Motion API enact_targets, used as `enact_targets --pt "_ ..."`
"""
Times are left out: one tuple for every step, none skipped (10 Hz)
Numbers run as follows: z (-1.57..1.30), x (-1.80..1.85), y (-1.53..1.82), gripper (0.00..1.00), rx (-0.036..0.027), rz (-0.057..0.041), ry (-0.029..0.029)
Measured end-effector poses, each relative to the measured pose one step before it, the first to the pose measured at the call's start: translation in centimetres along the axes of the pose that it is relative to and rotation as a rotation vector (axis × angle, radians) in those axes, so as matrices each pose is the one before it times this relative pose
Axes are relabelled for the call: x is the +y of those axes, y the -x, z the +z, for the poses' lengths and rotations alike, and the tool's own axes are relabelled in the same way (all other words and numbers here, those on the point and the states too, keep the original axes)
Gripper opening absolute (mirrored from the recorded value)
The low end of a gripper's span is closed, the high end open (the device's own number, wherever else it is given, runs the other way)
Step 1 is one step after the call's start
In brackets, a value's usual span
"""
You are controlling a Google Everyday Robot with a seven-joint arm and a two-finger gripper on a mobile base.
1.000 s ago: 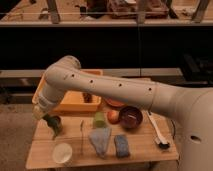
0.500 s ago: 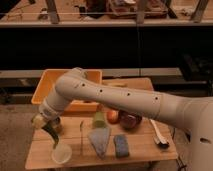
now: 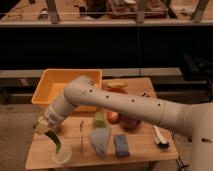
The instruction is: Place pepper in paper cup
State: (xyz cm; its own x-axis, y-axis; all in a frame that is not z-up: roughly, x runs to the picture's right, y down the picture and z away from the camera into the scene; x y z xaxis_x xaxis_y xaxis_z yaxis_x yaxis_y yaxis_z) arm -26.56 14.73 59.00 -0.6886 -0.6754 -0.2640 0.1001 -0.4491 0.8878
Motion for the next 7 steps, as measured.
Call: enact_targets --pt "0.045 -0.038 -0.001 0.02 -0.00103 -0.00062 -0.00101" --pt "0.082 -0.055 -0.029 0.02 -0.00098 -0.00103 -0.00147" --pt "-0.032 0.021 -0.001 0.02 0.00042 0.00032 0.00056" --pt "0.014 -0.007 -0.001 0.02 -0.00016 -0.00014 -0.00023" --pt "0.002 0.002 -0.023 0.02 0.00017 -0.00024 -0.00012" --pt "-0.024 0.042 -0.003 0.02 -0.00007 -0.00169 0.00140" --pt "0.079 0.240 0.155 0.02 -0.00147 -0.00516 0.00563"
